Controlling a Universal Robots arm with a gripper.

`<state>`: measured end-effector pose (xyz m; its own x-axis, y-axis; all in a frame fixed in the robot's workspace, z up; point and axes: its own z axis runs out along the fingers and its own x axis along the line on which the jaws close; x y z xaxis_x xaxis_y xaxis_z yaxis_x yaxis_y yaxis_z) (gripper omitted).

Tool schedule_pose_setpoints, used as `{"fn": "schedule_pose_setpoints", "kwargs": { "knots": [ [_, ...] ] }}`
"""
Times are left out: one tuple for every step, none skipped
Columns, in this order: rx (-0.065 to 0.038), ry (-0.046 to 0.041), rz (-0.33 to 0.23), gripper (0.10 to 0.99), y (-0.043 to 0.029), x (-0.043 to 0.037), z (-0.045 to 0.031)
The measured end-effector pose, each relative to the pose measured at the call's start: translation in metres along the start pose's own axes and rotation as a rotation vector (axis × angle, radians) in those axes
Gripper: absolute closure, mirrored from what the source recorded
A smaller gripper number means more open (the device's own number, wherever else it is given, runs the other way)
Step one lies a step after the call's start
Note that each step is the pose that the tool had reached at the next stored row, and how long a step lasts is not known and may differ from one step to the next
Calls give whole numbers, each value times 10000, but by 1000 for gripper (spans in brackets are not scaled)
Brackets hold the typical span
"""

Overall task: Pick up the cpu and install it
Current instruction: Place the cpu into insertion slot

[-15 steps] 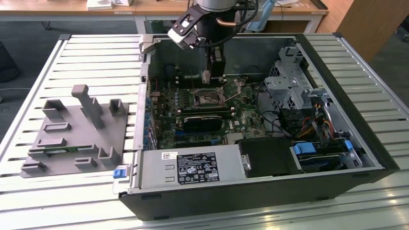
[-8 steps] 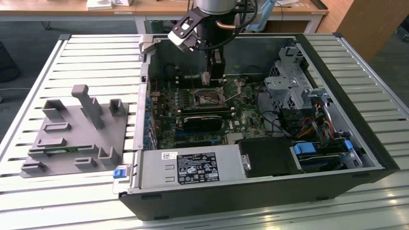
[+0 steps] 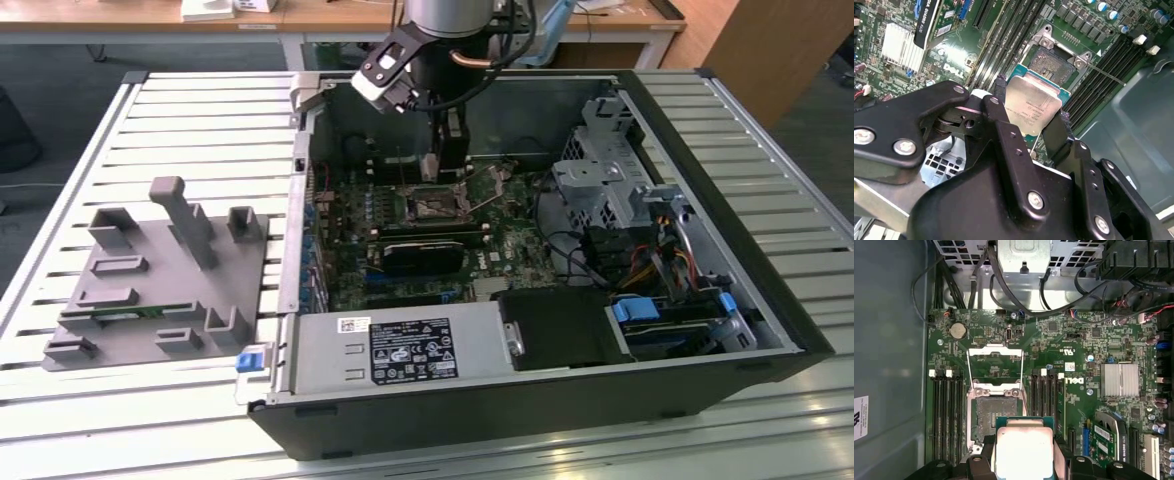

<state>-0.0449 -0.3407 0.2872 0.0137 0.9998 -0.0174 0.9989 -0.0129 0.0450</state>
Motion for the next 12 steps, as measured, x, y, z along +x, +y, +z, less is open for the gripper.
{"fn": "schedule_pose_setpoints", "kwargs": {
  "knots": [
    [0, 0, 0, 545, 0, 0, 8],
    [0, 0, 0, 545, -1, 0, 16],
    [0, 0, 0, 545, -1, 0, 25],
    [0, -1, 0, 545, -2, 1, 36],
    [1, 0, 0, 545, -2, 1, 45],
    [1, 0, 0, 545, -2, 1, 53],
    [1, 0, 0, 545, -3, 1, 61],
    [2, -1, 0, 545, -3, 1, 68],
    [2, 0, 0, 545, -3, 1, 75],
    [2, 0, 0, 545, -4, 2, 82],
    [3, -1, 0, 545, -4, 2, 89],
    [5, 0, 1, 545, -5, 2, 96]
  ]
}}
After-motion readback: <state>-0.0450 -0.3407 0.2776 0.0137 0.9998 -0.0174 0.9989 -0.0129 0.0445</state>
